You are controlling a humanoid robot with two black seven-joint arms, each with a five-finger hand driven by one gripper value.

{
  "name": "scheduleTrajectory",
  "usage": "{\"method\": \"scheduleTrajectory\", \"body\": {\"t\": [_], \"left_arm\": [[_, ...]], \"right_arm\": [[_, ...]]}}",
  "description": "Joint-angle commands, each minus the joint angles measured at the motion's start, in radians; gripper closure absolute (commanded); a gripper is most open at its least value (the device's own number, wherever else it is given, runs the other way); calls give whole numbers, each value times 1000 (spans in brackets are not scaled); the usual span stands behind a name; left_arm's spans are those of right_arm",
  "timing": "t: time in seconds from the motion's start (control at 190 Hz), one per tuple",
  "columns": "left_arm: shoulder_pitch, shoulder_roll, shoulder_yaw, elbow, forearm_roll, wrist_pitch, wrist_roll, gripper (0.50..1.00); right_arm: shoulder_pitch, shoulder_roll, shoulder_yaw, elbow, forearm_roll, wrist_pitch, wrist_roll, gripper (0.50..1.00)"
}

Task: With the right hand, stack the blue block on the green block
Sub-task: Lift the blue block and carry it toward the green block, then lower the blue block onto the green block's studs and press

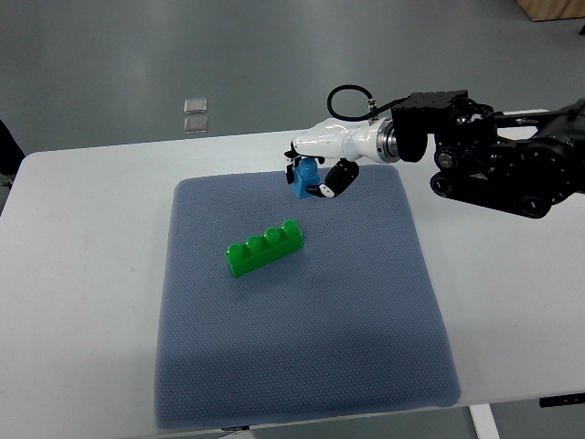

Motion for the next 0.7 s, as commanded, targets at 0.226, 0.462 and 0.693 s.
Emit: {"method": "scheduleTrajectory", "body": {"t": [0.226,0.462,0.693], "left_arm": [[-1,0,0,0,0,0,0,500],[1,0,1,0,0,0,0,500],[1,0,0,0,0,0,0,500]], "right_arm": [[-90,71,-1,-8,-99,-74,31,981],[-127,99,0,-39,-143,-97,29,981],[-129,102,0,-47,-148,-98,28,979]]}}
